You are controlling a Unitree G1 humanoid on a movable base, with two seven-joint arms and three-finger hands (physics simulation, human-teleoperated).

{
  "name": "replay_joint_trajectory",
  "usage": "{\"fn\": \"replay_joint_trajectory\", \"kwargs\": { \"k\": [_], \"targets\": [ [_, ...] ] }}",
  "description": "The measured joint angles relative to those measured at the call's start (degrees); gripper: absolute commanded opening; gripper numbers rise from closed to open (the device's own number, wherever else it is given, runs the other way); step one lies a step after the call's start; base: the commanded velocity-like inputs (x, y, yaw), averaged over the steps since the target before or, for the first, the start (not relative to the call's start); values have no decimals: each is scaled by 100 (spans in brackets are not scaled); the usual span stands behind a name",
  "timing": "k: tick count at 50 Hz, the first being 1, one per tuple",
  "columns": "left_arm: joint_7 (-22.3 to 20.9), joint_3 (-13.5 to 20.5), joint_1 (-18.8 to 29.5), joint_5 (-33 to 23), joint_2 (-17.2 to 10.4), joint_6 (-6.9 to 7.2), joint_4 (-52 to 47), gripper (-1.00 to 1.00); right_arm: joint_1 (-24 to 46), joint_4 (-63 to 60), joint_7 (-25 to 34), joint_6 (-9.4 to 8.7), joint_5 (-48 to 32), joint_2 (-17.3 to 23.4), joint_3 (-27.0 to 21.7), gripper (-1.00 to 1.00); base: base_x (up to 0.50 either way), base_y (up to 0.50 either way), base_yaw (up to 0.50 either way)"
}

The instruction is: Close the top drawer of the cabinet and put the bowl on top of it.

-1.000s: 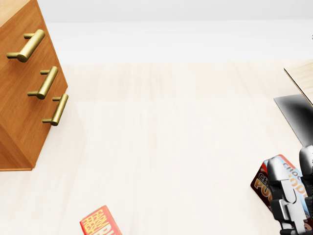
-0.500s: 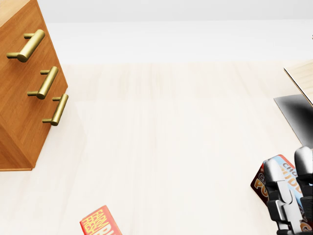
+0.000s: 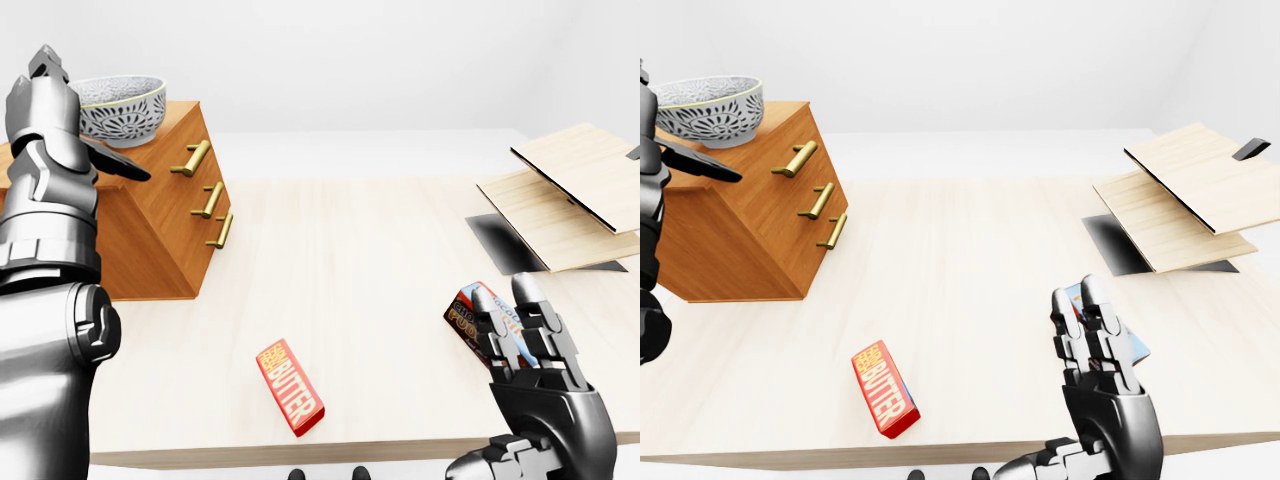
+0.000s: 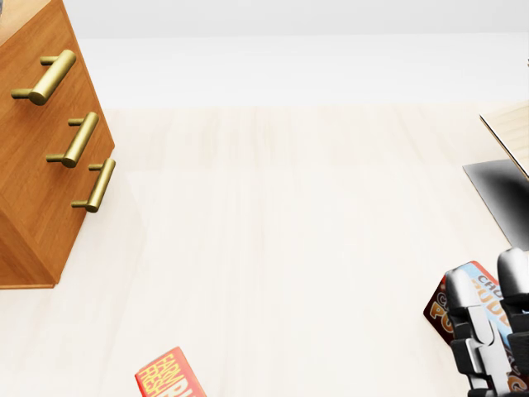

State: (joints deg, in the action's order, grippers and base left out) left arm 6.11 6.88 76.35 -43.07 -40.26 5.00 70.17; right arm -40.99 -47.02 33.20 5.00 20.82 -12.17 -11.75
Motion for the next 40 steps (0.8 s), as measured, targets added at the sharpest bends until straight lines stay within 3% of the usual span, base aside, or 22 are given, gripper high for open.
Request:
{"fn": "replay_joint_trajectory", "kwargs": {
  "k": [24,40],
  "targets": [
    [-44,82,-86,241,-71,0,-263,100,15,-30,6,0,-10,-6,-3,100,0,0,0],
    [-400,261,-264,540,-374,0,-1729,100,10,-24,4,0,-34,-6,24,100,0,0,0]
  ]
}}
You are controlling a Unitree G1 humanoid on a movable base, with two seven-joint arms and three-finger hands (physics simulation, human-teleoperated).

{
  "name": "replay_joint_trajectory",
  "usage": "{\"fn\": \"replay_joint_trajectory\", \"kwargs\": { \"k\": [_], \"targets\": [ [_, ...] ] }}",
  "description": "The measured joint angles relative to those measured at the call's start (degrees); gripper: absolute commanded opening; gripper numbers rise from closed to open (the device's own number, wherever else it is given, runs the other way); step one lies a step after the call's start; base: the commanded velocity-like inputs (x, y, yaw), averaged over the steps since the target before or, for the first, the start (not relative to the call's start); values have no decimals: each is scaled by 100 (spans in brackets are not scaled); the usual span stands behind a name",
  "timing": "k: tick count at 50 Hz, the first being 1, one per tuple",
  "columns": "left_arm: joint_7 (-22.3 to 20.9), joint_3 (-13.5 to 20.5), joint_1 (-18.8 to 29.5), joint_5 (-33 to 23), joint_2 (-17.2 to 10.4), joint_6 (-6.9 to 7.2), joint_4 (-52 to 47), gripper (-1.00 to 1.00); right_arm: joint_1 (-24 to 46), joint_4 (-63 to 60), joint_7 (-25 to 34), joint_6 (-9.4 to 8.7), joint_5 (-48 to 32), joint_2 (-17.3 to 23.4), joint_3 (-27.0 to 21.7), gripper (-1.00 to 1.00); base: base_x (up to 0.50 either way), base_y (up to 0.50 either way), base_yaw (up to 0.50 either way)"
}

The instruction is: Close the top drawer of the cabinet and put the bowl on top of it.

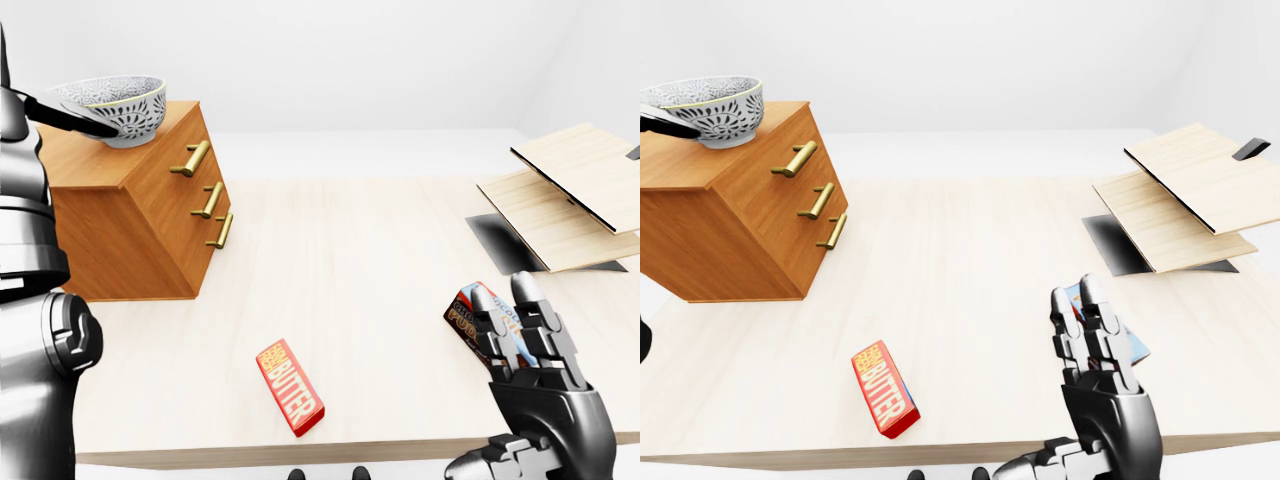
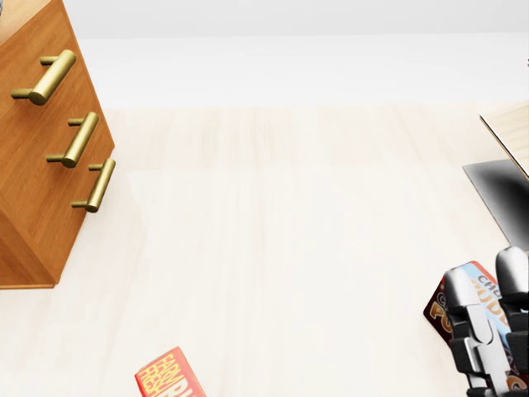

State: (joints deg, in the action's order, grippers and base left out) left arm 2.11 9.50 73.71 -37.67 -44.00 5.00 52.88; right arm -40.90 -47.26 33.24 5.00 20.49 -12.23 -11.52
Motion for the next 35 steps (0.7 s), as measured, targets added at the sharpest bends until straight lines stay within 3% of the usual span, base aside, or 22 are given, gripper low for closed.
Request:
{"fn": "replay_joint_trajectory", "kwargs": {
  "k": [9,19,25,35],
  "targets": [
    [-277,112,-198,28,-70,0,-864,100,-6,-2,-25,0,-7,22,24,100,0,0,0],
    [-758,422,-795,446,17,0,-2451,100,5,-10,-42,0,-4,46,19,100,0,0,0],
    [-1091,781,-1429,1175,161,0,-3956,100,34,-20,-67,0,-22,56,24,100,0,0,0],
    [-1552,1389,-2519,2838,472,0,-7002,100,105,-58,-102,0,-25,73,-10,100,0,0,0]
  ]
}}
